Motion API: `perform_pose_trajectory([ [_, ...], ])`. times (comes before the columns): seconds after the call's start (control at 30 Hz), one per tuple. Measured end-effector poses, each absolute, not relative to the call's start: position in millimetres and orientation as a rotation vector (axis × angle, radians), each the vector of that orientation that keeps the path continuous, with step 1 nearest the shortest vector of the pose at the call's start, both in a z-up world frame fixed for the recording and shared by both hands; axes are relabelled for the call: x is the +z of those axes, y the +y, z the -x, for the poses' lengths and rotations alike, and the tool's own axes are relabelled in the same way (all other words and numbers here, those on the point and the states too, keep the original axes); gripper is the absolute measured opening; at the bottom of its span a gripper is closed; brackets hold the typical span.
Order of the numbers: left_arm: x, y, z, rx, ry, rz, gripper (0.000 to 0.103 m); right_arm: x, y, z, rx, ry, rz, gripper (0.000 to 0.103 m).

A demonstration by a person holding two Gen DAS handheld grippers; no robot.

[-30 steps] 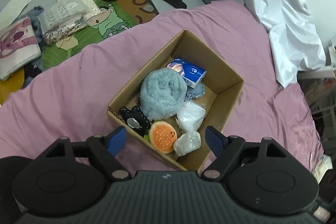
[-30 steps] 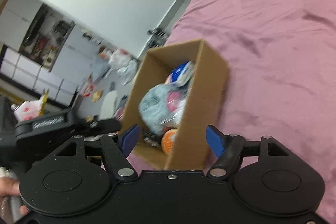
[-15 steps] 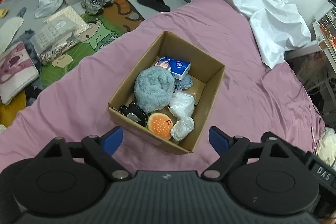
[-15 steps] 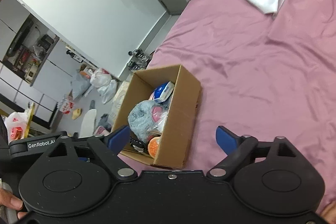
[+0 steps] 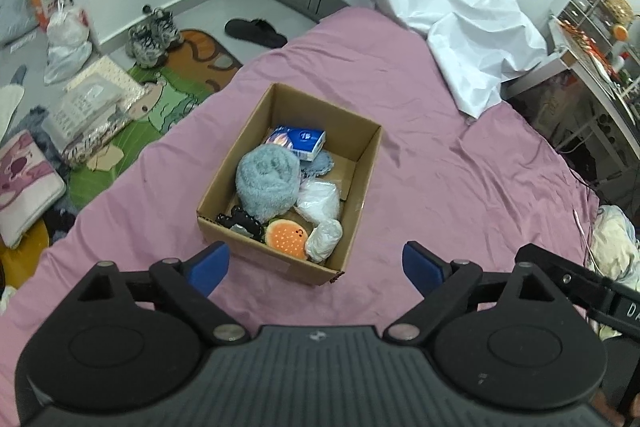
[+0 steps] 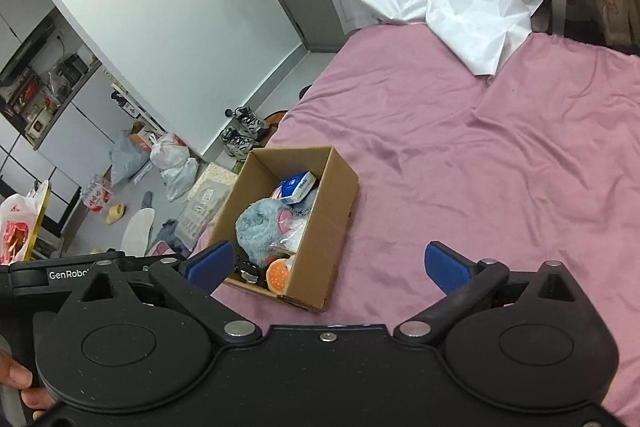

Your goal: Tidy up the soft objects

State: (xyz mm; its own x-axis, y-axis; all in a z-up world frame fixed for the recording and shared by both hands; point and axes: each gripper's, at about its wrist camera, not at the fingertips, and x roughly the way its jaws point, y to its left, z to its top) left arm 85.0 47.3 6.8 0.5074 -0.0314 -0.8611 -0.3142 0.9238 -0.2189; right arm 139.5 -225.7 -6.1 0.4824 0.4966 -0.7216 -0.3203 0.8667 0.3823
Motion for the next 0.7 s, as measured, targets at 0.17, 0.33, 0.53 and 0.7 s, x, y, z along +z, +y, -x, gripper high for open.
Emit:
perform_pose_trajectory([
  [0.17, 21.8, 43.5, -76.1, 0.164, 0.991, 0.355, 0.101, 12.0, -237.9, -126.6, 0.483, 0.91, -0.194, 0.103],
  [0.33, 37.5, 40.0, -66.1, 0.143, 0.952, 0.334, 0.102, 24.5, -259.5, -115.2, 0.433, 0.886, -0.193, 0.103],
  [0.53, 47.5, 37.9, -52.2, 0.122, 0.924, 0.318, 0.102, 33.7, -273.6, -98.0, 0.436, 0.867, -0.213, 0.103],
  [0.7, 52.6, 36.7, -40.9, 0.129, 0.914, 0.297, 0.102, 39.1, -273.5, -83.0, 0.472, 0.862, -0.189, 0.103],
])
